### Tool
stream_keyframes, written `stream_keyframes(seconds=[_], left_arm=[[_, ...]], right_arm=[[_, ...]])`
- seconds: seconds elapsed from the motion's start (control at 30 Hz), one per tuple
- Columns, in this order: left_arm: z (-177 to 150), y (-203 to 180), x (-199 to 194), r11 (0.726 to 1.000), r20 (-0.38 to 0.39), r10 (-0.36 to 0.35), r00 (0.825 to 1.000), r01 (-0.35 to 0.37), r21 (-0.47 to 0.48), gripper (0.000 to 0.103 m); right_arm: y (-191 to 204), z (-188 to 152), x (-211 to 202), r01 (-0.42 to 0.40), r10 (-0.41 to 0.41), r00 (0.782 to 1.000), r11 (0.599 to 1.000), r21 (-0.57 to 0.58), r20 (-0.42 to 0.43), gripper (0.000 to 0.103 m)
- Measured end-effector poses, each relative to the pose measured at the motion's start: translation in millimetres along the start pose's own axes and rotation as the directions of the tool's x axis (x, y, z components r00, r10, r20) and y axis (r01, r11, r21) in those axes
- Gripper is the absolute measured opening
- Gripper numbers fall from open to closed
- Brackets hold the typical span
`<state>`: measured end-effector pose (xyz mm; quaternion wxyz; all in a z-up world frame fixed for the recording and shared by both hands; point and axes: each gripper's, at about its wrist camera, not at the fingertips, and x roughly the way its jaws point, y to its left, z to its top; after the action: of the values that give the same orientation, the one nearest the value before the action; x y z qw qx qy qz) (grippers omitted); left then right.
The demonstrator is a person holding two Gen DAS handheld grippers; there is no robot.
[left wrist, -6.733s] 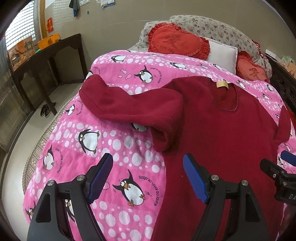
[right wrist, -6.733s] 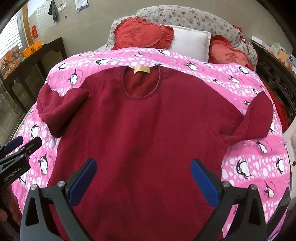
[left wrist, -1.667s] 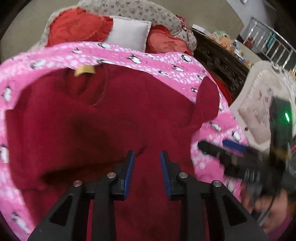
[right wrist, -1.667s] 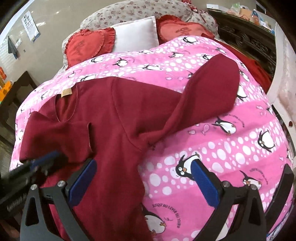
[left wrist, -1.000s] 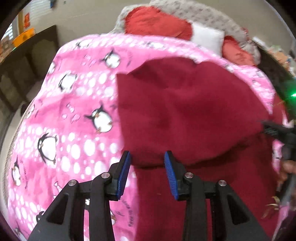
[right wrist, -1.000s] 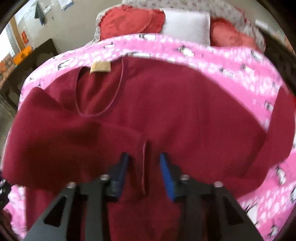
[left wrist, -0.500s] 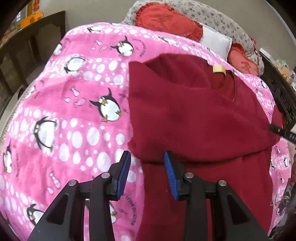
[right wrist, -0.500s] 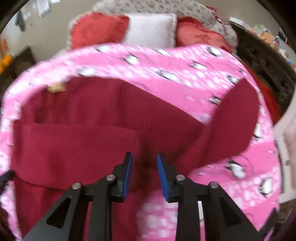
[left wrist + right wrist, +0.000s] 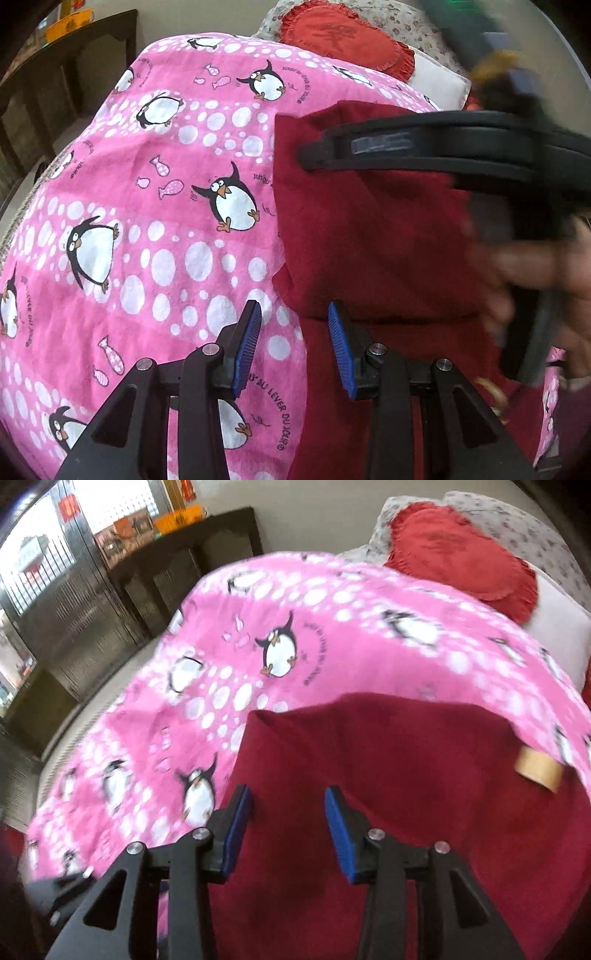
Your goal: Fold small clothes
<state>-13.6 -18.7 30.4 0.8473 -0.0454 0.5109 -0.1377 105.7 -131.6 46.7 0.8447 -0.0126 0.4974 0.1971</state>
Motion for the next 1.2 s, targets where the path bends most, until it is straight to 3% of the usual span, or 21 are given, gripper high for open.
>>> stream_keyframes(seconds=[0.07, 0.2, 0.3, 0.37, 0.5, 0.67, 0.73, 0.9, 0.93, 1.03, 1.13, 1.2], left_arm=[[3.1, 1.1, 2.0, 1.000, -0.002, -0.013, 1.000, 0.013, -0.012, 0.017], [3.2, 5.2, 3.0, 1.000, 0.002, -0.019, 1.000, 0.019, -0.012, 0.017], [4.4, 5.5, 2.2, 1.000, -0.004, -0.013, 1.000, 0.013, 0.000, 0.017], [5.4, 3.5, -3.8, 1.000, 0.007, -0.010, 1.000, 0.010, 0.009, 0.017], [7.3, -5.0, -18.6, 0.999, 0.046, 0.005, 0.999, -0.007, 0.034, 0.017], [15.0, -22.1, -29.1, 0.998, 0.092, -0.002, 0.996, -0.003, 0.058, 0.018], [19.0, -31.2, -19.6, 0.998, 0.083, 0.001, 0.997, -0.006, 0.068, 0.018], [16.1, -50.8, 4.8, 0.991, 0.060, 0.050, 0.997, -0.057, 0.118, 0.018], [15.1, -56.0, 10.3, 0.987, 0.057, 0.077, 0.995, -0.084, 0.139, 0.018], [14.4, -64.6, 13.9, 0.977, 0.067, 0.119, 0.991, -0.129, 0.169, 0.018], [14.4, -68.3, 11.3, 0.977, 0.065, 0.118, 0.991, -0.127, 0.172, 0.018], [14.1, -71.0, 7.7, 0.978, 0.070, 0.111, 0.991, -0.121, 0.167, 0.018]], right_arm=[[5.9, 6.0, 18.5, 0.006, -0.006, 1.000, 1.000, -0.018, -0.017, 0.005], [15.6, 17.1, 17.7, -0.015, 0.015, 0.999, 1.000, -0.015, 0.040, 0.005], [12.2, 17.3, 32.4, 0.001, -0.001, 1.000, 1.000, 0.017, -0.001, 0.005], [9.6, 13.1, 21.1, -0.019, 0.019, 1.000, 0.999, 0.033, 0.009, 0.011], [-7.0, -13.0, -37.7, -0.038, 0.035, 0.998, 0.997, 0.064, 0.049, 0.051], [-57.6, -76.8, -107.7, 0.150, -0.162, 0.983, 0.980, 0.132, 0.086, 0.054], [-86.5, -102.7, -124.8, 0.259, -0.274, 0.960, 0.946, 0.193, 0.058, 0.054], [-148.8, -150.6, -135.4, 0.427, -0.436, 0.898, 0.843, 0.327, -0.050, 0.053], [-159.1, -157.8, -133.0, 0.447, -0.450, 0.890, 0.822, 0.352, -0.076, 0.053], [-175.5, -170.3, -122.9, 0.398, -0.402, 0.912, 0.823, 0.406, -0.081, 0.053], [-168.4, -167.2, -131.0, 0.409, -0.414, 0.907, 0.827, 0.386, -0.073, 0.053], [-160.7, -166.5, -137.5, 0.387, -0.399, 0.915, 0.837, 0.387, -0.054, 0.053]])
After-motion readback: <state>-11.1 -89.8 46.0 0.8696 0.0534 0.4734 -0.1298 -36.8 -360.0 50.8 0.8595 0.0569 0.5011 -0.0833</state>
